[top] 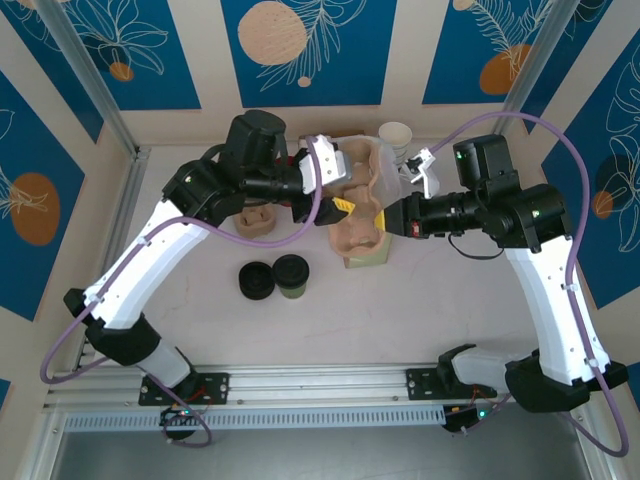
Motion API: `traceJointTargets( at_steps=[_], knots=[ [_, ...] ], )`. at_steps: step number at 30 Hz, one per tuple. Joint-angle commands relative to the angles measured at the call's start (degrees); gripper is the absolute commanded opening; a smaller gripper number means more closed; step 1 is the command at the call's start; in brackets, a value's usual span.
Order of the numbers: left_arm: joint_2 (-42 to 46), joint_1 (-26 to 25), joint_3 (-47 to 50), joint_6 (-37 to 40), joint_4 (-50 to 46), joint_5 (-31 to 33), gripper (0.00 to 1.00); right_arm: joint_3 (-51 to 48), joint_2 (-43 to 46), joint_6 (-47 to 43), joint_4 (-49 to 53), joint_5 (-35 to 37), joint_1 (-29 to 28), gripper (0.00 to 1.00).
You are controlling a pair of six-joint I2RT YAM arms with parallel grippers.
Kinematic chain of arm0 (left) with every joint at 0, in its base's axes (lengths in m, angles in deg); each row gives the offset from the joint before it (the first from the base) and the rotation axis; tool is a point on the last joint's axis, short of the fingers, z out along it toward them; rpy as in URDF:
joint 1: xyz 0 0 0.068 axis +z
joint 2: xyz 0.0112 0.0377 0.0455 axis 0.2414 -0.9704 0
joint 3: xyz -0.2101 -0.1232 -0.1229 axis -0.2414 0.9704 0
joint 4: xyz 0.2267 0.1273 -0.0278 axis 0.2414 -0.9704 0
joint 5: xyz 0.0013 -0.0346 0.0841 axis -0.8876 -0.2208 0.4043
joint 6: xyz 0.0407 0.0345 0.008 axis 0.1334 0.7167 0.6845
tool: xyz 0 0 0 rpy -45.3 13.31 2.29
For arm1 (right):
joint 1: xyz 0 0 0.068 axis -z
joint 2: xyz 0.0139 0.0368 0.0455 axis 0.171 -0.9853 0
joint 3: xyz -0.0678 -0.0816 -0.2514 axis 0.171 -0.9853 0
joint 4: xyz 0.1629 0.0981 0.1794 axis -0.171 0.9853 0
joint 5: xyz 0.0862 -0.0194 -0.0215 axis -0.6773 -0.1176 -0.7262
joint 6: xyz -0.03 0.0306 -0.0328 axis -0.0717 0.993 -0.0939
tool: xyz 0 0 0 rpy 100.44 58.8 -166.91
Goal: Pack the takeout coffee
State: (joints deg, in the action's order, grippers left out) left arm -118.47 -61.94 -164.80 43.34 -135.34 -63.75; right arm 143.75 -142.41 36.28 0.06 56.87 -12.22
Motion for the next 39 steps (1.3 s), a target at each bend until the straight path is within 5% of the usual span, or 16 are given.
traceJointTargets(
  at_steps=[1, 17, 23, 32, 39],
  knots=[
    [-2.3, -1.6, -2.5, 4.9, -4.8, 4.1, 0.62, 1.0, -0.4, -1.0, 2.4, -1.0, -0.9, 0.00],
    [-6.2, -4.0, -6.9, 6.2, -10.1, 11.7, 0.49, 1.0, -0.5, -1.4, 2.7, -0.8, -1.7, 0.00],
    [-6.3, -4.0, -6.9, 6.0, -9.4, 11.0, 0.42, 0.9, -0.8, -1.7, 2.6, -0.5, -1.7, 0.00],
    [-7.0, -4.0, -7.5, 5.7, -9.0, 8.7, 0.49, 0.3, -0.7, -2.4, 2.4, -0.3, -1.4, 0.00],
    [-7.8, -4.0, -7.7, 5.3, -8.9, 8.6, 0.39, -0.6, -0.3, -2.5, 2.2, -0.8, -1.1, 0.00]
  ],
)
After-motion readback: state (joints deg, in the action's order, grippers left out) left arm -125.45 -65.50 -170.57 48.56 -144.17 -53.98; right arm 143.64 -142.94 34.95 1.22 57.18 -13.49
